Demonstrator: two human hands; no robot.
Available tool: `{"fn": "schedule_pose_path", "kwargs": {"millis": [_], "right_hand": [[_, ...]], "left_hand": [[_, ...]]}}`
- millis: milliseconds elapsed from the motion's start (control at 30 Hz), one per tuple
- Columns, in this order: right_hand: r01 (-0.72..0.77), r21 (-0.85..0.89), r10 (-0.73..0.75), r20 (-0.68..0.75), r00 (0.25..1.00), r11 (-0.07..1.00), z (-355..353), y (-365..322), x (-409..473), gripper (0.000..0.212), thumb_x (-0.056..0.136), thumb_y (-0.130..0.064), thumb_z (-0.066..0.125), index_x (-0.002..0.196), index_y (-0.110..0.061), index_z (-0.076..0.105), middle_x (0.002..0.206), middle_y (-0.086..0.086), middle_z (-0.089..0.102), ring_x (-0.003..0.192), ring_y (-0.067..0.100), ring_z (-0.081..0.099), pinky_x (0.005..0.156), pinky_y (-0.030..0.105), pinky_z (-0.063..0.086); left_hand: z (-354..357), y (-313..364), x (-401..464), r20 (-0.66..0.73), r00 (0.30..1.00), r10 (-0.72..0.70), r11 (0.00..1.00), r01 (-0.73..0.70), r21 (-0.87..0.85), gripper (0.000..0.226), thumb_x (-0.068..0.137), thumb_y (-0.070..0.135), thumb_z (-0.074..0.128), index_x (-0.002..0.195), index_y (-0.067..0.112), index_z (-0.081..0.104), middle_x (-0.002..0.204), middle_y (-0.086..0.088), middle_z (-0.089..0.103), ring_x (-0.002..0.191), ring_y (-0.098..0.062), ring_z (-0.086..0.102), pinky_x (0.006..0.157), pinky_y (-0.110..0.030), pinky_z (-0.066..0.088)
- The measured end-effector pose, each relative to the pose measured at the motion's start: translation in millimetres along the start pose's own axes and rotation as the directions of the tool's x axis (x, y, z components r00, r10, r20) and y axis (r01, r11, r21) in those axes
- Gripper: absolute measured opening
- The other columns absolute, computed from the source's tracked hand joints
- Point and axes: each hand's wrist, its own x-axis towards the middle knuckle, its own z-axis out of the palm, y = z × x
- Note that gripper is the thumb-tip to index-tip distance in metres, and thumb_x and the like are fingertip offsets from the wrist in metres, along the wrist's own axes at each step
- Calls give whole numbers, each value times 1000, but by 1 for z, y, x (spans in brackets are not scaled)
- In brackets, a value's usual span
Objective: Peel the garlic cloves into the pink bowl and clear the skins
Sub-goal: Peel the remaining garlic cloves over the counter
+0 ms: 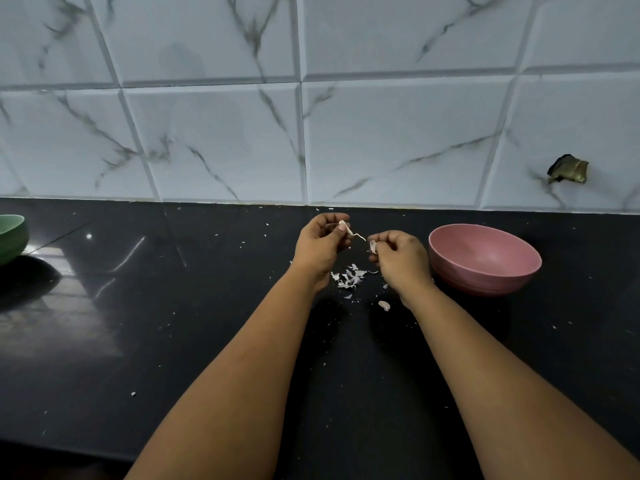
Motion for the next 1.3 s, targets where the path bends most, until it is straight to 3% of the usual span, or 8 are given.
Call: {"fn": "schedule_pose_path", "kwargs": {"millis": [67,167,400,533,800,1000,1200,1300], "right_hand": [[100,-209,-95,35,995,973,0,1,-1,17,91,-17,55,94,-19,72,91,-1,67,79,14,63,76,25,48],[183,-312,-172,65,983,932,-1,1,-5,13,90,-23,63,93,-16,74,83,-1,62,74,12,56,64,19,39],[-11,90,15,-38,999,996,-2,3,2,15,86,-9,66,91,-21,72,79,1,71,69,10,63,62,22,48],[-288,509,235,167,958,811,0,-7,0,18,97,-7,47,98,-5,66,83,11,70,71,17,67,63,23,55],[-55,299,51,19,998,953,-1,4,3,13,83,-7,73,96,-6,72,80,7,72,70,11,67,68,19,53],[52,213,-48,-22,999,976,2,1,-1,9,83,-9,73,93,-10,74,84,6,74,75,10,69,72,16,55],[-71,346,40,95,995,936,-6,-6,-3,11,90,-6,64,99,-3,70,73,2,67,55,-5,61,47,7,41],[-190,439,111,198,974,878,-7,-5,-1,9,91,-5,62,91,-6,70,65,0,67,59,5,58,56,15,44]], "left_hand": [[0,-2,1,10,1000,-11,1000,11,11,16,97,-1,52,93,11,62,85,-5,59,71,-10,55,67,-16,52],[1,-6,1,34,999,-27,999,26,40,17,97,-2,51,93,11,62,87,-4,59,79,-10,57,71,-17,53],[1,-7,0,79,997,-1,987,-11,159,17,96,0,54,92,14,62,86,-3,62,75,-9,58,70,-18,50],[3,-9,-2,104,994,26,968,-52,246,15,95,0,55,94,12,63,86,-4,64,77,-11,62,73,-22,53],[5,-8,-4,66,998,12,978,-25,209,13,85,6,71,97,6,68,91,-14,71,88,-22,69,90,-35,55],[8,-9,-6,-52,995,80,949,-61,310,8,81,9,76,86,6,70,81,-12,73,78,-20,73,77,-29,58],[9,-5,-7,16,1000,17,986,-20,163,4,85,-2,69,83,1,68,78,-16,71,73,-23,71,78,-32,59],[4,1,-7,84,996,-20,993,9,121,3,84,-5,68,82,-2,67,79,-19,70,70,-21,70,78,-28,59]]}}
